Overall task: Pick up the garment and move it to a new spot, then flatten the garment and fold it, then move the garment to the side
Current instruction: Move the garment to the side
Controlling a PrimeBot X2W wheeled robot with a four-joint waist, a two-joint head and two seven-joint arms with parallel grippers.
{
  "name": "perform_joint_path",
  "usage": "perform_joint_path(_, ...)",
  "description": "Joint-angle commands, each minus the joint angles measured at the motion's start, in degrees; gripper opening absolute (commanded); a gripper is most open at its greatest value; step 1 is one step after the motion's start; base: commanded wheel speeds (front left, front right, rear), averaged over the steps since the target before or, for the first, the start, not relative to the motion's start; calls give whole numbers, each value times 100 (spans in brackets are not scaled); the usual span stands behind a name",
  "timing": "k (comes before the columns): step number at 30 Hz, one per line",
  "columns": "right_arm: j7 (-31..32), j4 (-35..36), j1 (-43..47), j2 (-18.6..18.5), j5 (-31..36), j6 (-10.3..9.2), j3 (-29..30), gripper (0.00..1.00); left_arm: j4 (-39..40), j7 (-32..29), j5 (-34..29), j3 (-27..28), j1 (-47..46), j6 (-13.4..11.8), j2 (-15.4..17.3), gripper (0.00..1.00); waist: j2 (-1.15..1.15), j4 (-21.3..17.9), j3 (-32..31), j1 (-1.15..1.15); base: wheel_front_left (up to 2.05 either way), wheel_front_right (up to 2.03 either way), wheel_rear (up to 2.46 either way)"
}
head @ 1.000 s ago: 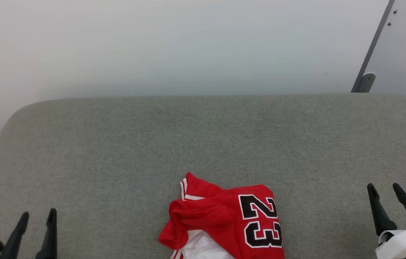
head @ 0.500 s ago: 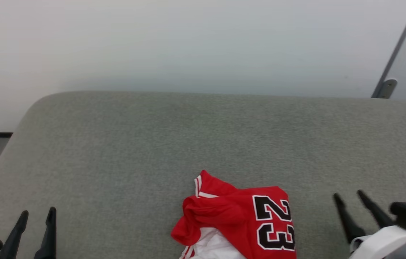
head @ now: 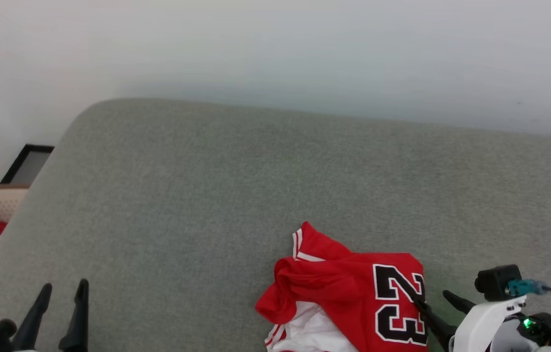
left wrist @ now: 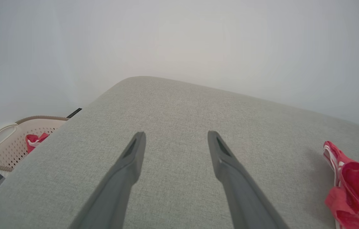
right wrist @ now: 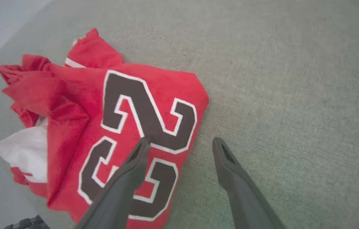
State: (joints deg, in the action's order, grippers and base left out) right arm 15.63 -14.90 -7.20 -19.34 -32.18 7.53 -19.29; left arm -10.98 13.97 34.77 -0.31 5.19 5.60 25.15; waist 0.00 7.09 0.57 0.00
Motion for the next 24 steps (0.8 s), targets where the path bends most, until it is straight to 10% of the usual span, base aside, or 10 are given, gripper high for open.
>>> perform_joint_path(1, 211, -51, -101, 7, 27, -9, 67, 100, -22, 11, 26, -24, -101, 38, -22, 100, 0, 154, 177, 0, 0, 0, 0)
perform_joint_path(14, 1914, -638, -390, 425, -91, -7, 163, 100, -313, 68, 45, -248, -497, 109, -103, 100, 0, 436, 500, 0, 0, 0, 0)
perform_joint_path(15, 1940, -667, -438, 425, -57, -7, 167, 8, -336, 68, 46, -259, -521, 117, -112, 100, 0, 452, 505, 0, 0, 0, 0)
perform_joint_path(24, 1975, -534, -770, 372, 249, -11, 517, 0, -441, 108, 64, -290, -663, 143, -139, 100, 0, 425, 570, 0, 0, 0, 0)
